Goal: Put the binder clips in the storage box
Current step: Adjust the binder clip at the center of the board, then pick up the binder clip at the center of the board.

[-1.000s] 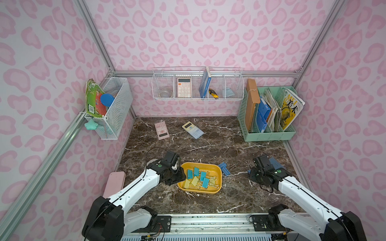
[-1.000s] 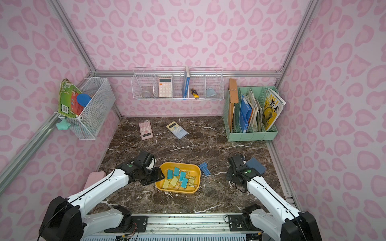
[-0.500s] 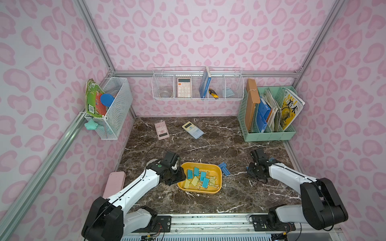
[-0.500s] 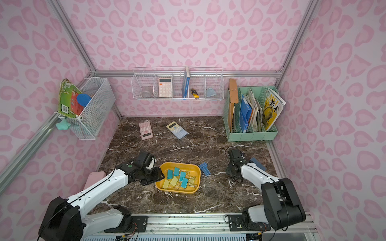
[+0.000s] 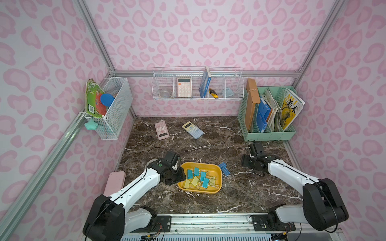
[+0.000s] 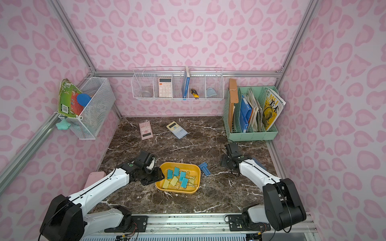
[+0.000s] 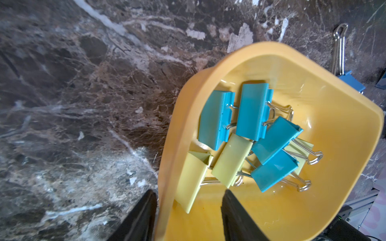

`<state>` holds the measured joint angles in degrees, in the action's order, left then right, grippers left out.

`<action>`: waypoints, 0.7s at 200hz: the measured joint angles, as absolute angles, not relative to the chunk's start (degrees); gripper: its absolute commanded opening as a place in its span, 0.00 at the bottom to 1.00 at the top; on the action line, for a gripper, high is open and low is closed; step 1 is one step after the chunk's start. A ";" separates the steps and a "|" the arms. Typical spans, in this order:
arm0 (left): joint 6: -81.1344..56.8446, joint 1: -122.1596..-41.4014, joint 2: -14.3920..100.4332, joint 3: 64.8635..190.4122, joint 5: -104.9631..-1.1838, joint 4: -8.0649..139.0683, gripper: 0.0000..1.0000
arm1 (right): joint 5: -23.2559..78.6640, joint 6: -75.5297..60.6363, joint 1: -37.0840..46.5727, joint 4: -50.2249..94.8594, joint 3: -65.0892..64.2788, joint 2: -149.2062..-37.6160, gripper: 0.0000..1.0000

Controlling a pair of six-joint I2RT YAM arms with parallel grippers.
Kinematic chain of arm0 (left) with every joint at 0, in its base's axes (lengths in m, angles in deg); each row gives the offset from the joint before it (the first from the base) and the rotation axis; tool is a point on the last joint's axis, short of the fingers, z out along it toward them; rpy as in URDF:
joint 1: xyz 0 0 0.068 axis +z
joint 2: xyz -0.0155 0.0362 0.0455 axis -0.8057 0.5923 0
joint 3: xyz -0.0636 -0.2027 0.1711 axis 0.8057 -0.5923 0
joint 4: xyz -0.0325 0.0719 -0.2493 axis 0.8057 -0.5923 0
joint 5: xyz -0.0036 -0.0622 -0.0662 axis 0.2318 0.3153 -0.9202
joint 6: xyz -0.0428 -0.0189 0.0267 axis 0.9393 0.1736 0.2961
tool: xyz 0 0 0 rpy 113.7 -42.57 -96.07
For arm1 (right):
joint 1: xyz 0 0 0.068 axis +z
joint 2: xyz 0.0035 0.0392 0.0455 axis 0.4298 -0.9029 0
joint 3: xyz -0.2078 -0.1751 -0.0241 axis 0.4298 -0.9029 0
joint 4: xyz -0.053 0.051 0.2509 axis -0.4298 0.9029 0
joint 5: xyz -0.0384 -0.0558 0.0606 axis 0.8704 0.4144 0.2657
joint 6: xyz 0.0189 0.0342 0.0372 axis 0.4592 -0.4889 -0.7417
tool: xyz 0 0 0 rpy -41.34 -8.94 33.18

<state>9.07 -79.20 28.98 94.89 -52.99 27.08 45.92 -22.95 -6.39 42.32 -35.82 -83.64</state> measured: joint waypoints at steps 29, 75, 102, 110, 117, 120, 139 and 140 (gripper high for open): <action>9.05 -79.20 29.04 94.94 -53.01 27.10 0.55 | 47.56 -18.20 -6.34 43.85 -31.14 -89.91 0.79; 9.05 -79.20 28.71 94.94 -52.99 27.04 0.55 | 48.61 -13.98 -5.69 44.35 -29.98 -95.05 0.78; 9.05 -79.20 28.63 94.94 -52.99 27.02 0.55 | 49.53 -13.61 -5.71 43.96 -30.05 -95.77 0.77; 9.05 -79.20 28.63 94.94 -52.99 27.02 0.55 | 49.70 -13.55 -5.88 43.80 -30.07 -96.01 0.76; 9.05 -79.20 28.63 94.94 -52.99 27.02 0.55 | 49.90 -13.31 -6.04 43.56 -30.07 -96.18 0.76; 9.05 -79.20 28.63 94.94 -52.99 27.02 0.55 | 49.90 -13.20 -6.10 43.41 -30.07 -96.29 0.75; 9.05 -79.20 28.63 94.94 -52.99 26.99 0.55 | 50.10 -12.72 -6.48 42.56 -30.00 -96.90 0.74; 9.05 -79.20 28.63 94.94 -52.99 26.99 0.55 | 50.10 -12.72 -6.52 42.51 -30.00 -96.95 0.74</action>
<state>9.05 -79.20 28.63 94.94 -52.99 26.99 50.10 -12.72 -6.52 42.51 -30.00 -96.95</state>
